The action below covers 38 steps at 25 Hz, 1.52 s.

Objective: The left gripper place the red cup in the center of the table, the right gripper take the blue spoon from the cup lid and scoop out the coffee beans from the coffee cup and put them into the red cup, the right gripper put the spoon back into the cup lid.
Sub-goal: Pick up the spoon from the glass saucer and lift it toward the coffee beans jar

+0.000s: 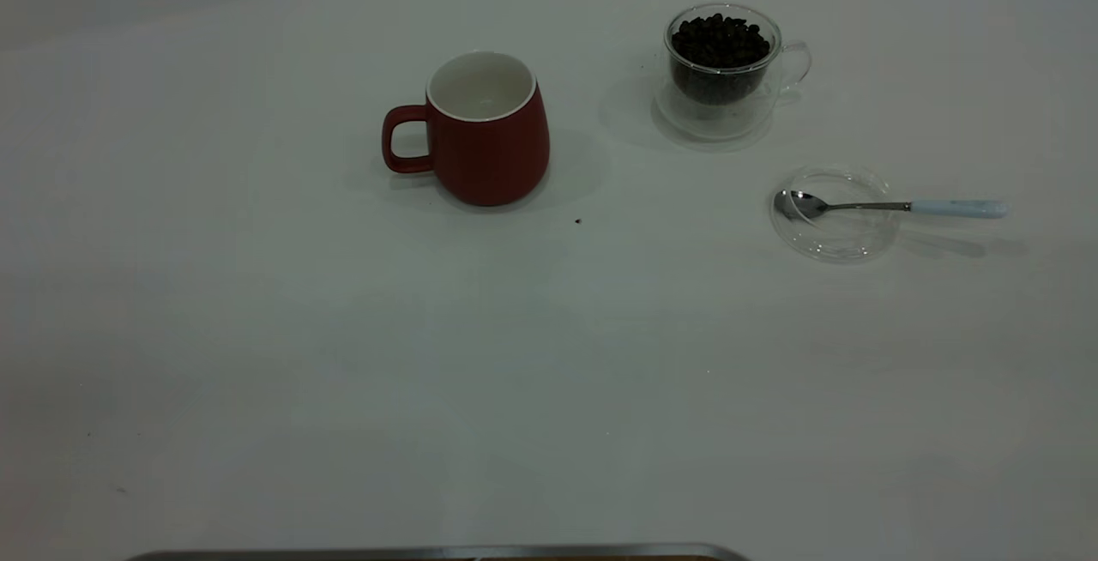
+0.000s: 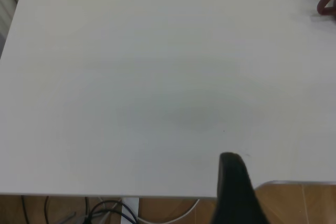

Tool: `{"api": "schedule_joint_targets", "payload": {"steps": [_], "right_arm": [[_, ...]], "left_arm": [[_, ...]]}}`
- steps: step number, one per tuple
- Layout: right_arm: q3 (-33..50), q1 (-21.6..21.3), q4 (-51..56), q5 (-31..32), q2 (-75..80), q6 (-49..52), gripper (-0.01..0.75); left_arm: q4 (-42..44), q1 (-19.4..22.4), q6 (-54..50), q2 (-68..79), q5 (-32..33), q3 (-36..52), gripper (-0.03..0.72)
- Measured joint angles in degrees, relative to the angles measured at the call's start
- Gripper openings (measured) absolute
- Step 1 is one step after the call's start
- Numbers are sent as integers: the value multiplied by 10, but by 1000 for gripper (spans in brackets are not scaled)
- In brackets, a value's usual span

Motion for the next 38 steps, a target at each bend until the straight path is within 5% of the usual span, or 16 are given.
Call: {"api": "schedule_joint_targets", "payload": {"steps": [12, 19, 38], "right_arm": [[-5, 0, 2, -9, 6, 0, 460], [-65, 0, 48, -109, 214, 9, 589], [-113, -5, 420, -338, 739, -210, 586]], "left_arm": [[0, 0, 2, 0, 0, 0, 535], [0, 0, 2, 0, 0, 0, 535], [0, 0, 2, 0, 0, 0, 535]]}}
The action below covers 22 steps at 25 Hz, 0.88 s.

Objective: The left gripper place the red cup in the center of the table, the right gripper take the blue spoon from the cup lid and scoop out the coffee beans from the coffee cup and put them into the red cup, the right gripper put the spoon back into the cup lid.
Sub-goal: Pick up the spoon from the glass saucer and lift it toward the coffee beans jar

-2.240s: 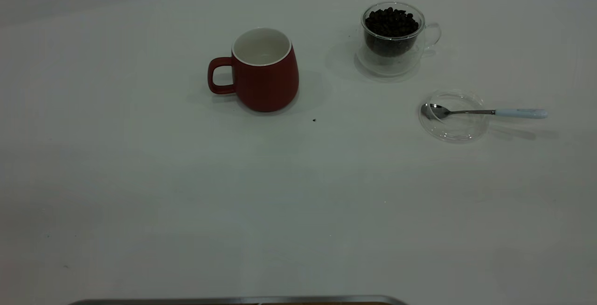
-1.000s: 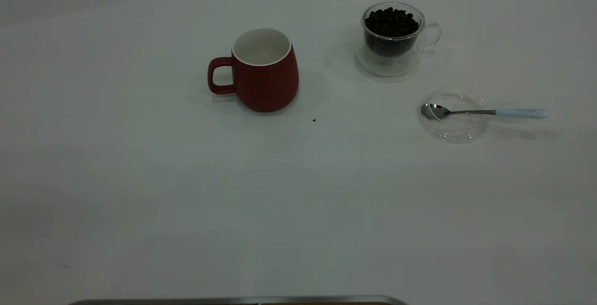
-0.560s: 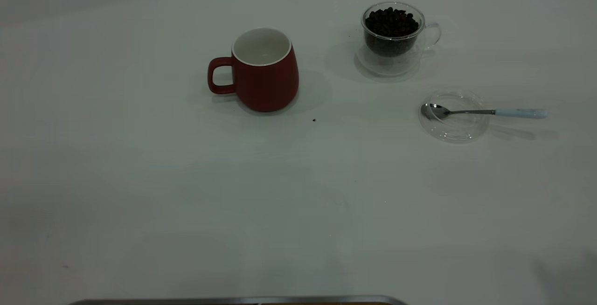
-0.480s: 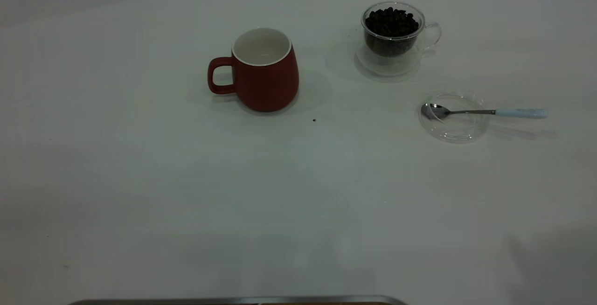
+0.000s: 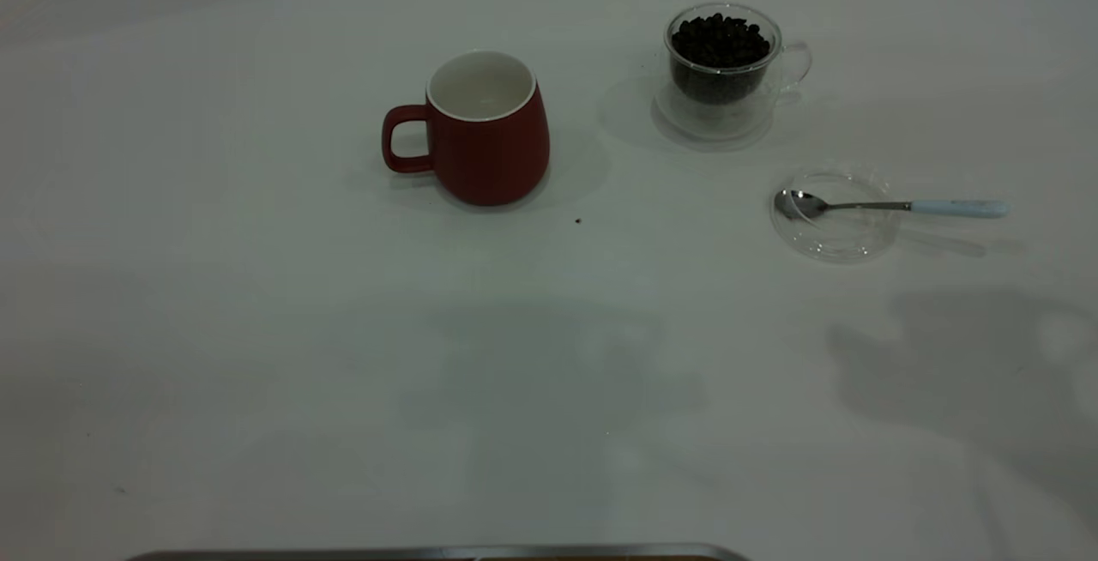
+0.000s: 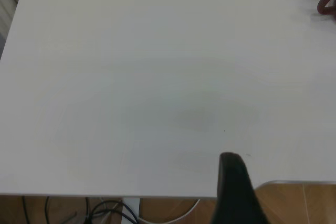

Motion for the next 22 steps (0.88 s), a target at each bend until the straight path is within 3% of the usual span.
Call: {"api": "schedule_joint_targets", "payload": {"steps": [4, 13, 22], "right_arm": [[-2, -39, 37, 0, 66, -29, 583], [-3, -166, 197, 60, 197, -205, 576], [-8, -207, 293, 83, 321, -330, 576]], "left_arm": [[0, 0, -1, 0, 0, 0, 535], [0, 0, 0, 0, 0, 0, 535], [0, 0, 0, 0, 0, 0, 535]]}}
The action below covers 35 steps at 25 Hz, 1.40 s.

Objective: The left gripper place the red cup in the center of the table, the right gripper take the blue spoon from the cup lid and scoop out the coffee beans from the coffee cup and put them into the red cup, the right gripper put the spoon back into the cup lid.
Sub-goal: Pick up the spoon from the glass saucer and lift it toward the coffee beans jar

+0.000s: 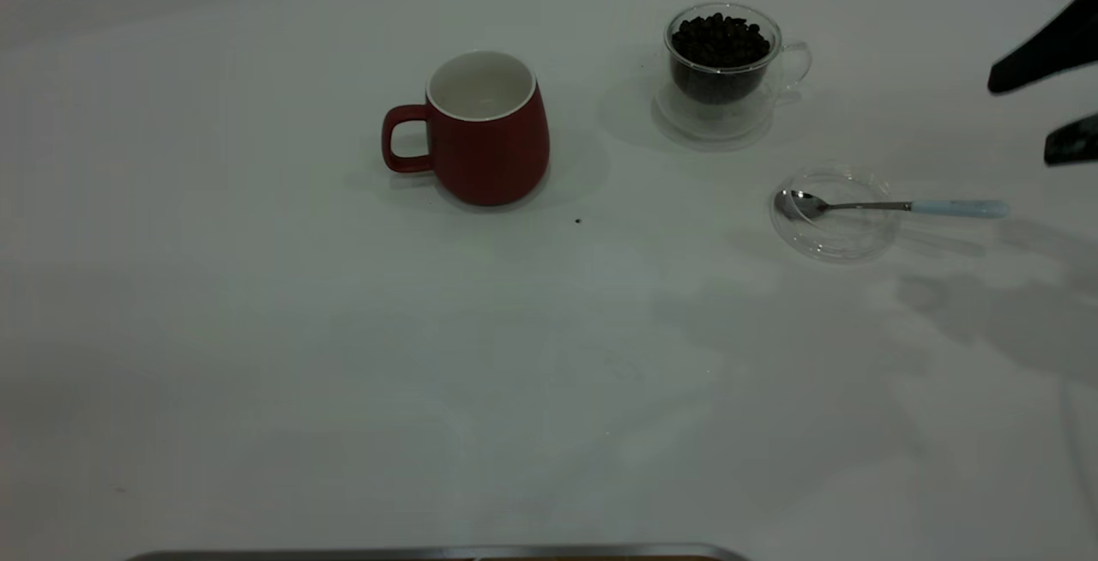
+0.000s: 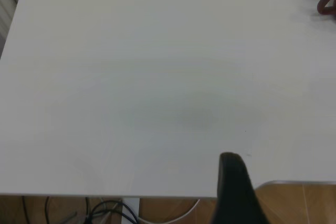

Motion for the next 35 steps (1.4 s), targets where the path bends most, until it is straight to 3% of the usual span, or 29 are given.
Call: {"api": "schedule_joint_targets", "payload": {"steps": [12, 24, 35], "right_arm": [[-1, -58, 87, 9, 125, -125, 576], [-15, -116, 224, 77, 253, -312, 576], [-135, -123, 164, 133, 353, -306, 576]], "left_arm": [[0, 0, 1, 0, 0, 0, 535], [0, 0, 1, 0, 0, 0, 535], [0, 0, 1, 0, 0, 0, 535]]}}
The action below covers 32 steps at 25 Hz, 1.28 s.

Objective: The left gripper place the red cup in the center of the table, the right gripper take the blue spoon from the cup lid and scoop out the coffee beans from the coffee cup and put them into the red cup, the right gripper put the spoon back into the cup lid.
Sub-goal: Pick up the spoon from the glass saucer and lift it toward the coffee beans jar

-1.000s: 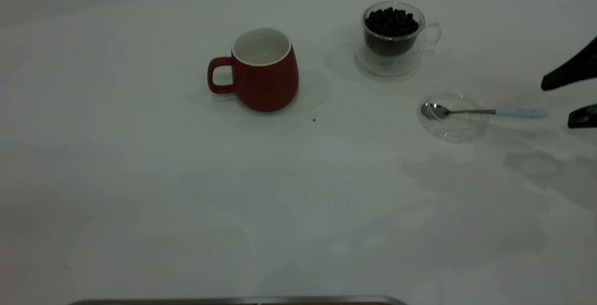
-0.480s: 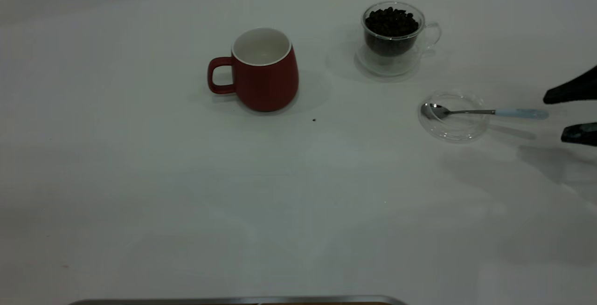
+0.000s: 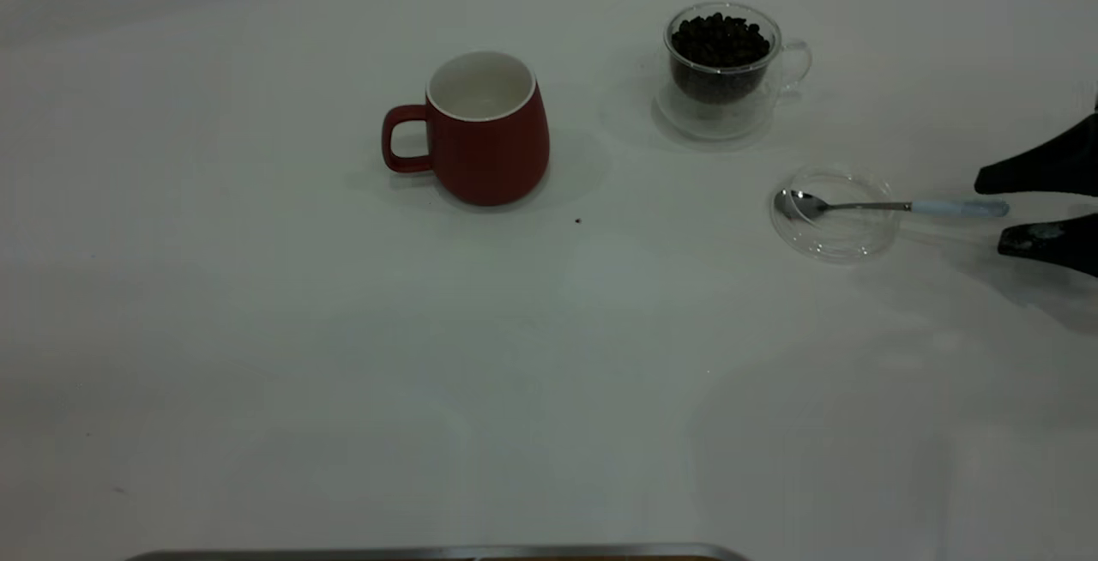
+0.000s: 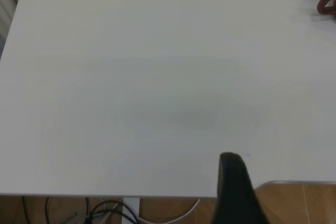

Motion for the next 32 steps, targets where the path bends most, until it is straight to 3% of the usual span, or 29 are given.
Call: {"api": "schedule_joint_targets", "payload": {"steps": [14, 32], "right_arm": [[-64, 0, -21, 42, 55, 2, 576], [-65, 11, -7, 60, 59, -25, 576]], "left_arm": [[0, 0, -1, 0, 0, 0, 535], [0, 0, -1, 0, 0, 0, 535]]}}
